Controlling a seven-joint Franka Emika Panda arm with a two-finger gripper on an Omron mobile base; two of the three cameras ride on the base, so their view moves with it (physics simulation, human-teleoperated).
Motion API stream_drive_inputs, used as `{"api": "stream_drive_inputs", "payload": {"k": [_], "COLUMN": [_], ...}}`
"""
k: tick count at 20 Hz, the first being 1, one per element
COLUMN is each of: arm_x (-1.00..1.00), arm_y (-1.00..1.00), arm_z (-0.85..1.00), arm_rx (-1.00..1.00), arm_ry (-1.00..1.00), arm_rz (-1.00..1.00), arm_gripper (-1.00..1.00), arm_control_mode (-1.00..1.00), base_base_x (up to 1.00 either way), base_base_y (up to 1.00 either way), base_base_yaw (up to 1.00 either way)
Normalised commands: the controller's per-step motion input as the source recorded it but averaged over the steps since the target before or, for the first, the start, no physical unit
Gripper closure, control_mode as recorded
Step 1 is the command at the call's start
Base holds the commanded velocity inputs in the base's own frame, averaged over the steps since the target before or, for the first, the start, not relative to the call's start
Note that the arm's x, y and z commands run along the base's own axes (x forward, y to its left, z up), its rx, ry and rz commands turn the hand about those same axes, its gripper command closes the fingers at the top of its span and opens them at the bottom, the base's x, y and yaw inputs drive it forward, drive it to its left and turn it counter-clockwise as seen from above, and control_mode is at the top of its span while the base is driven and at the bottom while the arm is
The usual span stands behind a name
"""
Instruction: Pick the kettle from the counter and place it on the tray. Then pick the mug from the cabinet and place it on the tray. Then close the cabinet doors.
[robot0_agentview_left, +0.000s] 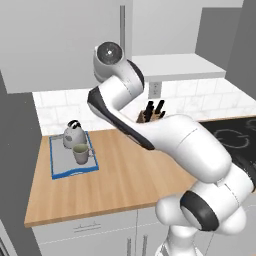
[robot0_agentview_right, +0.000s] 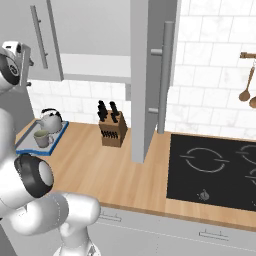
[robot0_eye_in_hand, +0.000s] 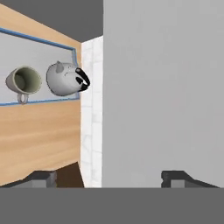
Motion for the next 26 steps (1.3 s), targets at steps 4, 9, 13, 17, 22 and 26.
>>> {"api": "stream_drive_inputs", "payload": {"k": [4,9,13,17,22,26], "arm_x": [-0.73,-0.87,-0.75,-0.64,-0.63,-0.58], "arm_y": [0.0,-0.03,-0.2,-0.37,-0.44,-0.4], "arm_z": [0.0,0.0,0.14,0.21,0.19,0.05], "arm_rx": [-0.04,-0.15,-0.15,-0.05,0.0,-0.03], "arm_ry": [0.0,0.0,0.0,0.01,0.0,0.0], "arm_rz": [0.06,0.0,0.0,0.0,-0.01,-0.1], "arm_gripper": [-1.0,-1.0,-1.0,-1.0,-1.0,-1.0], "arm_control_mode": [-1.0,-1.0,-1.0,-1.0,-1.0,-1.0], "base_base_x": [0.0,0.0,0.0,0.0,0.0,0.0], "base_base_y": [0.0,0.0,0.0,0.0,0.0,0.0], "base_base_yaw": [0.0,0.0,0.0,0.0,0.0,0.0]}}
